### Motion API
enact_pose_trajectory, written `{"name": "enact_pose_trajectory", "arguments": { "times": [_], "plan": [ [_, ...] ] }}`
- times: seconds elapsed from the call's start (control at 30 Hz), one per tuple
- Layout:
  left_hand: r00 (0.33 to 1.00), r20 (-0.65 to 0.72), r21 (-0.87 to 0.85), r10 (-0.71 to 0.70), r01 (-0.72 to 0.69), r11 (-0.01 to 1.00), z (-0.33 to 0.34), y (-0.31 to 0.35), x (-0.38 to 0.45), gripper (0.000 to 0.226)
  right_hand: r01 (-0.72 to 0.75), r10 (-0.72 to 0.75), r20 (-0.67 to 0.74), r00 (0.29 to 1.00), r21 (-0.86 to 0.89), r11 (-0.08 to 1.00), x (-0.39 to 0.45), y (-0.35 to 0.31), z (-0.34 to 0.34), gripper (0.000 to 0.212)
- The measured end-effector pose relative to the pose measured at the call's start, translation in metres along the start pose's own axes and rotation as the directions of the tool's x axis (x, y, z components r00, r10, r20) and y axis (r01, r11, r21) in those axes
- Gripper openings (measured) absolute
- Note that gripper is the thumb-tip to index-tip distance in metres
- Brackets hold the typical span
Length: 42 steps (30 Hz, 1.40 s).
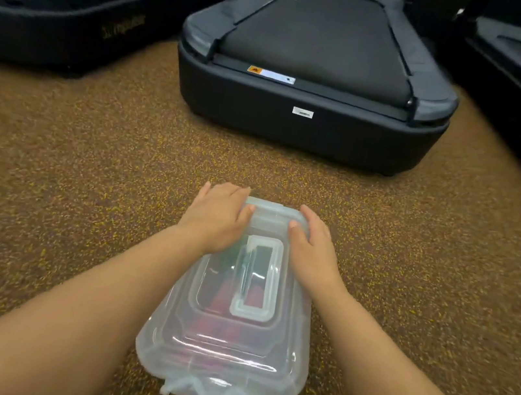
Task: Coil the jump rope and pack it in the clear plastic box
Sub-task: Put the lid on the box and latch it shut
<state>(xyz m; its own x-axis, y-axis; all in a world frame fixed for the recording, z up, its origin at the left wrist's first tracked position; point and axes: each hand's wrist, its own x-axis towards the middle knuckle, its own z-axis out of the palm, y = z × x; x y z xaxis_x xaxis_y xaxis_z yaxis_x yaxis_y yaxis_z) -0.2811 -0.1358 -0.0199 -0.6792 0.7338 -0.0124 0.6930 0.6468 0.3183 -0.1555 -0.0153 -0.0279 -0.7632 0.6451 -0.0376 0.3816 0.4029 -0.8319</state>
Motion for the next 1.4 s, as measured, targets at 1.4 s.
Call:
{"name": "enact_pose_trajectory", "arguments": {
  "times": [1.4],
  "plan": [
    [0.995,-0.096,0.054,0.034,-0.029,0.998,0.008,0.003,0.010,0.071,0.146,-0.122,0.128,0.984,-0.200,0.969,0.051,-0.006,-0.004,0.030]
  ]
}}
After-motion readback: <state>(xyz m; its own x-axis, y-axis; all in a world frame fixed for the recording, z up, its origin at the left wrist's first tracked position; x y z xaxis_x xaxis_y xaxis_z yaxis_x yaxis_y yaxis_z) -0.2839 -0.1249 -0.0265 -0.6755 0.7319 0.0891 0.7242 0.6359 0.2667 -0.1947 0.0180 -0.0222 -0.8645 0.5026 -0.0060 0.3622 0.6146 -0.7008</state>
